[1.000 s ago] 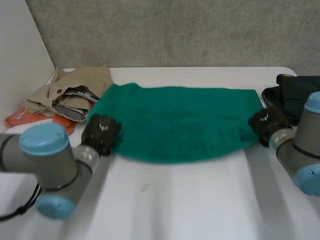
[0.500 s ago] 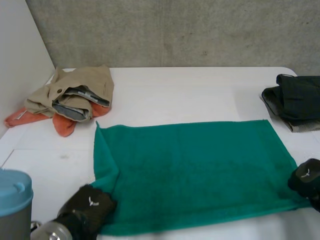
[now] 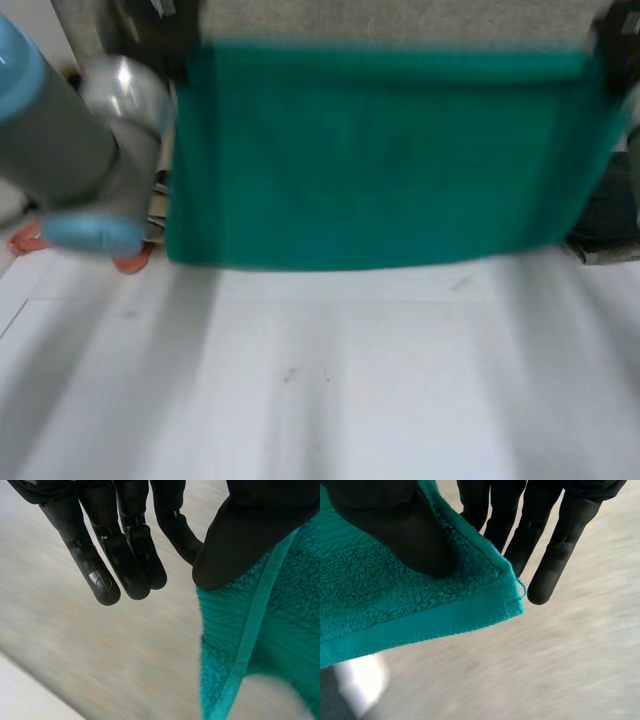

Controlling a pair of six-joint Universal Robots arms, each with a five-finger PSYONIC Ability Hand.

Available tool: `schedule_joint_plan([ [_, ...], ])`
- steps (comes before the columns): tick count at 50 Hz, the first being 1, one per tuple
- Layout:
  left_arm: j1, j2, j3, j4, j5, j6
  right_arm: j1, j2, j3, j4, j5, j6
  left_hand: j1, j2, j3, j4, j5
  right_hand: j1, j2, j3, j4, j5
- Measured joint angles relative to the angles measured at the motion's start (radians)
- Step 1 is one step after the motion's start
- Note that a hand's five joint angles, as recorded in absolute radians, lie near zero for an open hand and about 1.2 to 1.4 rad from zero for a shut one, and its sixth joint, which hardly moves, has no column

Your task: Fold the laundry.

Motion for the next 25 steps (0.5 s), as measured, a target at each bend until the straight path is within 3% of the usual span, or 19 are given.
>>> schedule_joint_plan([
  [4,0.003,0.006,0.121,0.076,-0.002,-0.004,0.002,-0.028,-0.057,-0.127,0.0,0.062,0.0,0.0,0.0,0.0,0.008,0.0,0.0,0.0,0.0,0.001],
  [9,0.005,0.021,0.122,0.107,-0.019,-0.022,0.002,-0.059,-0.039,-0.2,-0.004,0.09,0.0,0.0,0.0,0.0,0.009,0.0,0.0,0.0,0.0,0.002],
  [25,0.005,0.065,-0.381,0.084,-0.049,-0.166,-0.001,-0.027,0.246,-0.076,-0.039,0.092,0.0,0.0,0.0,0.0,0.009,0.0,0.0,0.001,0.0,0.003],
])
